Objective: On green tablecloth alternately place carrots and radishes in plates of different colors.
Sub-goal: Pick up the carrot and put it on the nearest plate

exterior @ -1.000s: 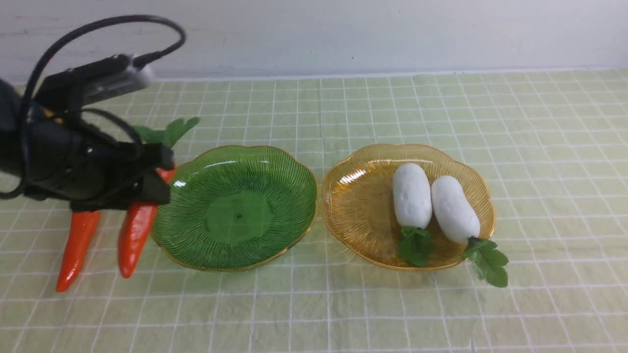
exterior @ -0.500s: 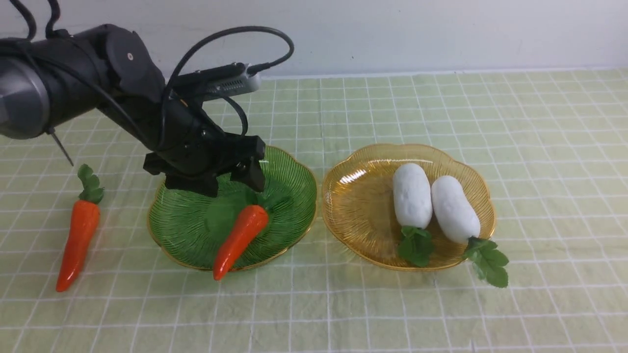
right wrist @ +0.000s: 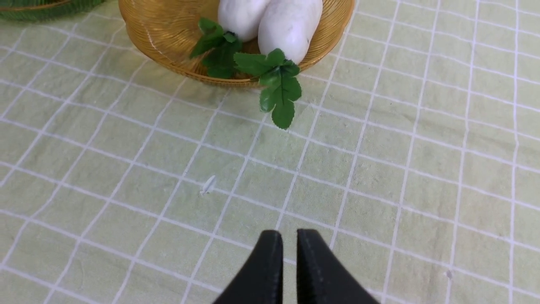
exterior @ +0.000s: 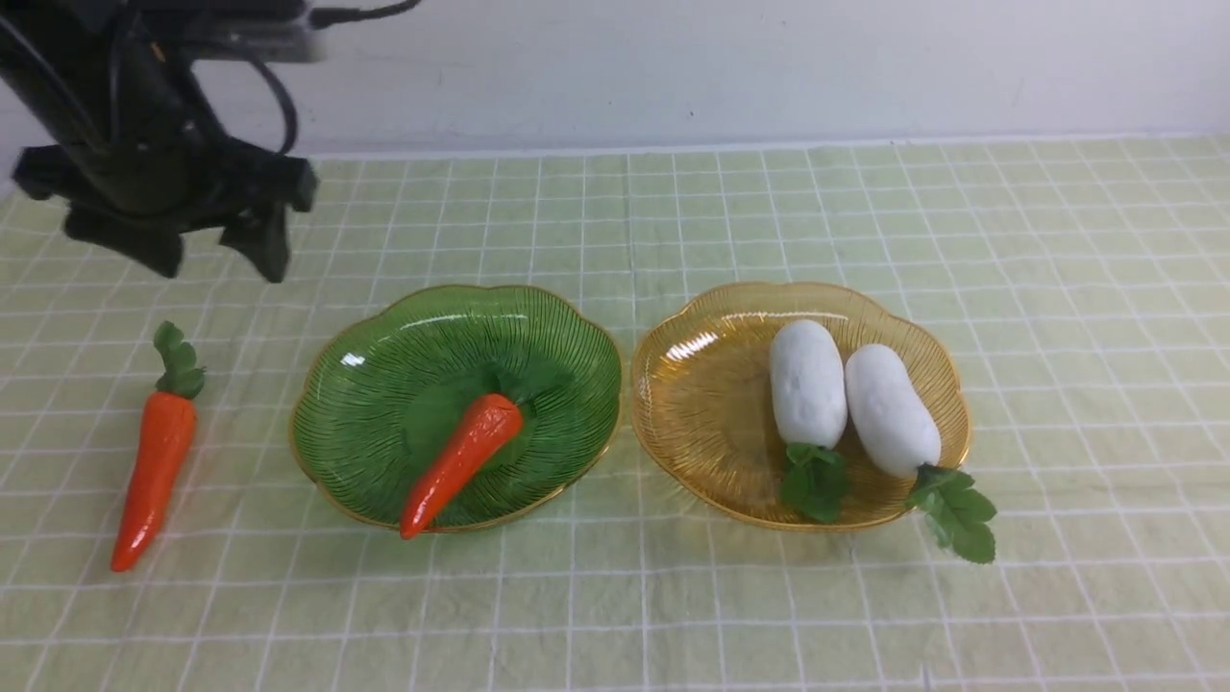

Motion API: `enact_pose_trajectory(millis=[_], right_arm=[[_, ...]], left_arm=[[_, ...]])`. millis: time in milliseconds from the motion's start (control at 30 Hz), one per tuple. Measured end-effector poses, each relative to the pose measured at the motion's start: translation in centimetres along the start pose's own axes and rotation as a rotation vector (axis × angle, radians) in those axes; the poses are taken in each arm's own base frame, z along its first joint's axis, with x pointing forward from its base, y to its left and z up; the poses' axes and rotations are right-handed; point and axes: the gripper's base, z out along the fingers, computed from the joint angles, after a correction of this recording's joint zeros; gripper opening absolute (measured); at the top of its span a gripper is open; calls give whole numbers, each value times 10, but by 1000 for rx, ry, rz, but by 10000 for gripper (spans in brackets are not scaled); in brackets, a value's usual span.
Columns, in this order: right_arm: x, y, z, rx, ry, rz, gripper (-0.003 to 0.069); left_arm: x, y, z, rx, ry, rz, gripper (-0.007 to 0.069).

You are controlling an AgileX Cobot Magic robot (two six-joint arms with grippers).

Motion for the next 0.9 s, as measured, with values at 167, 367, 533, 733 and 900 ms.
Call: enact_pose_trajectory(millis=[167,367,533,733,900], right_arm=[[0,1,0,-8,-5,6,45],[-1,1,0,-10,-10,8,45],[-2,1,0,-8,-19,8,45],[-2,1,0,-8,-22,8,45],[-2,1,0,-8,-22,8,45]], left_arm=[[9,27,53,-132,151,-109,498],[14,35,119,-224,300,-101,498],[17,34,158,-247,356,-92,498],[20,34,182,-262,380,-100,391],[19,37,184,-301,379,-75,209]])
